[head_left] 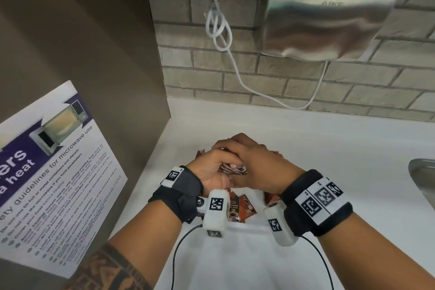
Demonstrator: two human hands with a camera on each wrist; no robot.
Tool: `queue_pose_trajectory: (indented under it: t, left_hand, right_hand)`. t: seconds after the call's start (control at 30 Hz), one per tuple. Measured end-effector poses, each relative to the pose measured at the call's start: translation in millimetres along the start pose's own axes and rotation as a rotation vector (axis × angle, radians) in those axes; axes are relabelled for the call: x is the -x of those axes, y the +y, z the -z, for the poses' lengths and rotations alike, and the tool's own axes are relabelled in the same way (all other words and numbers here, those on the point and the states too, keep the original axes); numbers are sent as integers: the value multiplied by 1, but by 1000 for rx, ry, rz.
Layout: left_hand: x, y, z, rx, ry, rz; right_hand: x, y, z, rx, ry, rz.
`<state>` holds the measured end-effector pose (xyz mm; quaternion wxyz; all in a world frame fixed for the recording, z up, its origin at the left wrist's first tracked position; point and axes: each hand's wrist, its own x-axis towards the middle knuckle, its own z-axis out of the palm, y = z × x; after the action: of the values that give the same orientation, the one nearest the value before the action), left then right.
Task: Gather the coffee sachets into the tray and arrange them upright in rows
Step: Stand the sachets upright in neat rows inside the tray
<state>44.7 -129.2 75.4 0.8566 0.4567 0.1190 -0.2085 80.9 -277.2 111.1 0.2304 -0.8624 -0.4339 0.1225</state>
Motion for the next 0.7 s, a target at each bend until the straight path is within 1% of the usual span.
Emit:
queue_pose_trajectory:
  t: [0.07,0.13,0.23,0.3,0.37,0.43,0.47,0.6,0.7]
  left_hand:
    - [-2,-2,1,18,-23,-5]
    - [-3,-3,1,-17,-13,-12]
    - [-2,-3,-1,-112,-26,-41]
    - [-3,-2,2,-173,-39,-80]
    - [-4,1,7,-241,-35,-120]
    - [-6,3,11,-289,-31,-163]
    - [-8,3,12,-311,-32,-181]
    - [-16,3,12,-379,-5,-230]
    - [-19,7,12,-323,-14,-233]
  right_hand:
    - [-1,-2,1,-45,42,-3]
    - [-3,-2,1,-39,65,-4]
    - [-3,-1,4,-58,27,-16]
    - [1,4,12,-162,16,-58]
    - [4,11,23,-234,111,-95]
    - [5,17,30,-175,245,-90]
    - [5,20,32,-159,276,-91]
    - [-1,26,33,-200,293,-146]
    - [-1,29,34,-223,319,-153]
